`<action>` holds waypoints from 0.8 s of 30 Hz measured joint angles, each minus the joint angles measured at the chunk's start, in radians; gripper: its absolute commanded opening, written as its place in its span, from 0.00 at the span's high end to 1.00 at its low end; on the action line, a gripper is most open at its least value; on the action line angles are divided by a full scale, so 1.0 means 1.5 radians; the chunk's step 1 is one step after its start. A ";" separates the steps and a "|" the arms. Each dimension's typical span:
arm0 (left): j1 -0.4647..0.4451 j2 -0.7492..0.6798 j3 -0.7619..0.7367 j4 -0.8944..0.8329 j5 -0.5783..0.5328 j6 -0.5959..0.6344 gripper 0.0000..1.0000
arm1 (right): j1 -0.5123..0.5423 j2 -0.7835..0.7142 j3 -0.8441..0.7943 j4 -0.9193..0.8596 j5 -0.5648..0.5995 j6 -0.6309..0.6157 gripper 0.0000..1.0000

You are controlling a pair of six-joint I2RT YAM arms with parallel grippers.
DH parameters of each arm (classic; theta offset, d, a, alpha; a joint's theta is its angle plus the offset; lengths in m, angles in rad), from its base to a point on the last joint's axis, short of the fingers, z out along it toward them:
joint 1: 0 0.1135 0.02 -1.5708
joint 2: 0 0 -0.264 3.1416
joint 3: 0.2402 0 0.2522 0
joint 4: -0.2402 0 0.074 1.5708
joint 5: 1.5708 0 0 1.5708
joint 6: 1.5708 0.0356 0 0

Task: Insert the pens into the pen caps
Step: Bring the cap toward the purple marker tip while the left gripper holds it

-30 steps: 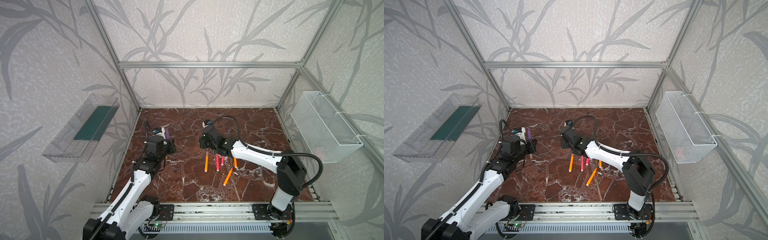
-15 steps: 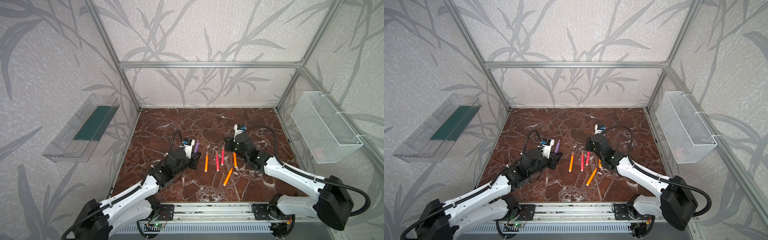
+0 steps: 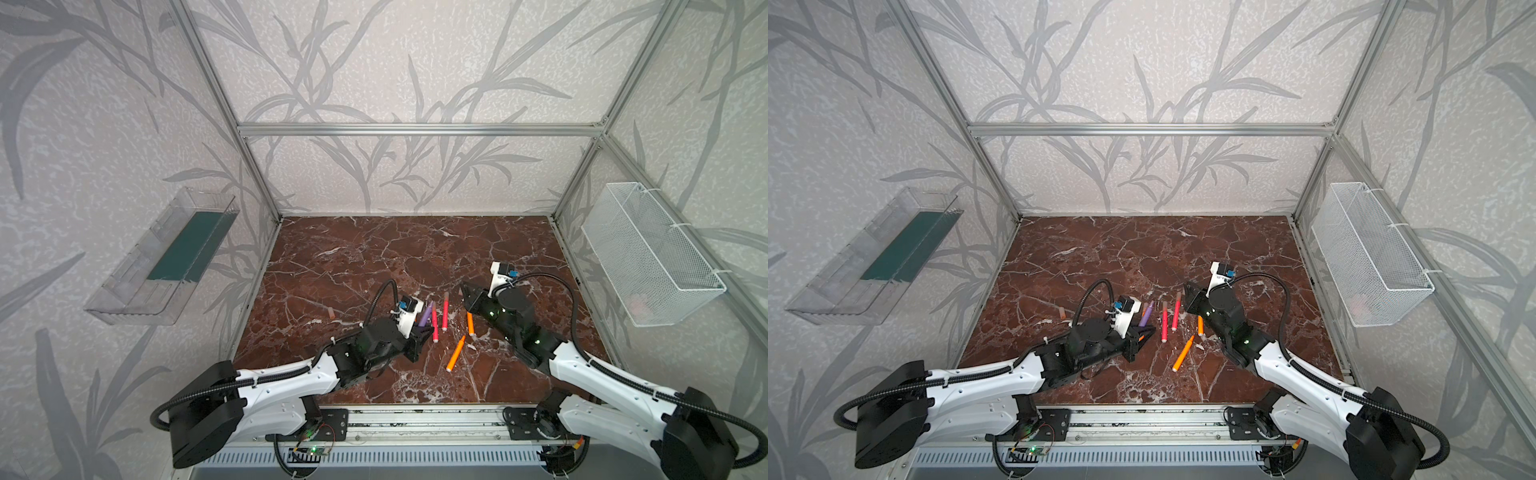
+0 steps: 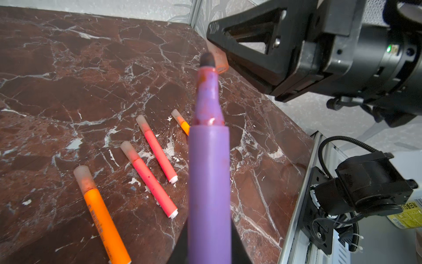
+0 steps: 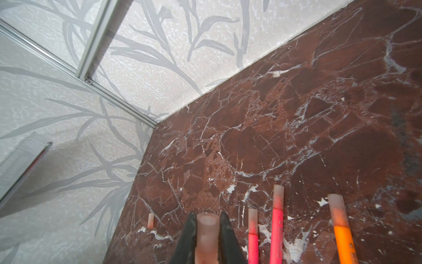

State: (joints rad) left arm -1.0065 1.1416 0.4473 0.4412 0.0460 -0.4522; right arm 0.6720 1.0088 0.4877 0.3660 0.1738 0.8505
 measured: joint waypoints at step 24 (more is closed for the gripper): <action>-0.001 0.009 -0.002 0.024 -0.043 -0.017 1.00 | 0.066 0.110 0.047 0.177 -0.087 0.079 1.00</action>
State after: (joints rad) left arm -1.0073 1.1557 0.4442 0.4774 -0.0193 -0.4778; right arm 0.7704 1.1736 0.5583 0.6312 0.0433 0.9688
